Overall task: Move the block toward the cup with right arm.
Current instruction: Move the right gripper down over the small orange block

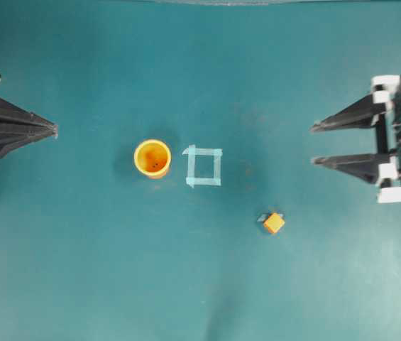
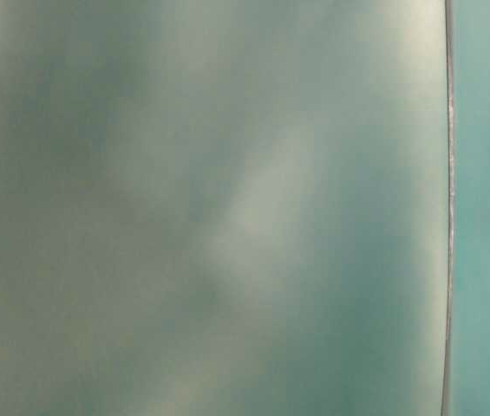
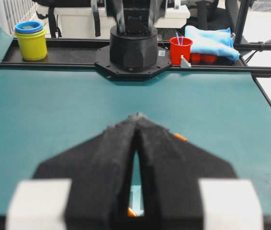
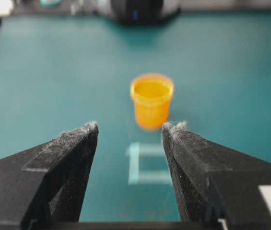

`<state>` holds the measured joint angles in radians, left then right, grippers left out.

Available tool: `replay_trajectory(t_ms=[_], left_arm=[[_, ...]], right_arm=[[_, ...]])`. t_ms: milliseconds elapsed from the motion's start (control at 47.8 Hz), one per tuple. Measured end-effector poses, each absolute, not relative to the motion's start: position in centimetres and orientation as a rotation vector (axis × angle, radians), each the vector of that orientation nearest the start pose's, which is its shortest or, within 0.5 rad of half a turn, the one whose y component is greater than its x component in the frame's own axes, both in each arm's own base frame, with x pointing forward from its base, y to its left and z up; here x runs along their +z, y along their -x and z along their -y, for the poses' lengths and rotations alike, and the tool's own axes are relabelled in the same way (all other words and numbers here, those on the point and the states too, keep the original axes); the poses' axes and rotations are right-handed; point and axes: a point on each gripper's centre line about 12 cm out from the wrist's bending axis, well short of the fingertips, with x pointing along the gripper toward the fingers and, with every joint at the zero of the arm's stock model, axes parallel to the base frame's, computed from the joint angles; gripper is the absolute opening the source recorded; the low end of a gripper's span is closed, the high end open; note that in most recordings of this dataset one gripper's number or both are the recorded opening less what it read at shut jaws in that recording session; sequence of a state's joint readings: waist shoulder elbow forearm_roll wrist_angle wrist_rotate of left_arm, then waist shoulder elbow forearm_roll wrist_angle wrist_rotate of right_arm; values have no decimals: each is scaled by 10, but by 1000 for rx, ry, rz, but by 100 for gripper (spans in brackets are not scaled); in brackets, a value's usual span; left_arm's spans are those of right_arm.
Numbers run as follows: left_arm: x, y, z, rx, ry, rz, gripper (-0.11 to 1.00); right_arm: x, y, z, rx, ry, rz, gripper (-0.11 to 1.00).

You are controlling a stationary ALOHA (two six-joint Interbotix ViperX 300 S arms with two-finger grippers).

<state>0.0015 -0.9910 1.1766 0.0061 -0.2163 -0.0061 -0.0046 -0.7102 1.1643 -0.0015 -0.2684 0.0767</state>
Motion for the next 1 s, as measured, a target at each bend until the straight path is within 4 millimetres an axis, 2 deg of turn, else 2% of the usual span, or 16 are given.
replay_trajectory(t_ms=[188,544,754,1005], left_arm=[[289,-195,0,0,0,31,0],[287,-195,0,0,2,12,0],[287,-195,0,0,3,9,0],[287,-195,0,0,3,9,0]], right_arm=[[197,-261,1,-30,-134,-373,60],[147,-300,-13,-47,-223,-716,60],[137,-304,-18,-100,-327,-829,60],[136,-303,-31,-157,-517,-844,60]])
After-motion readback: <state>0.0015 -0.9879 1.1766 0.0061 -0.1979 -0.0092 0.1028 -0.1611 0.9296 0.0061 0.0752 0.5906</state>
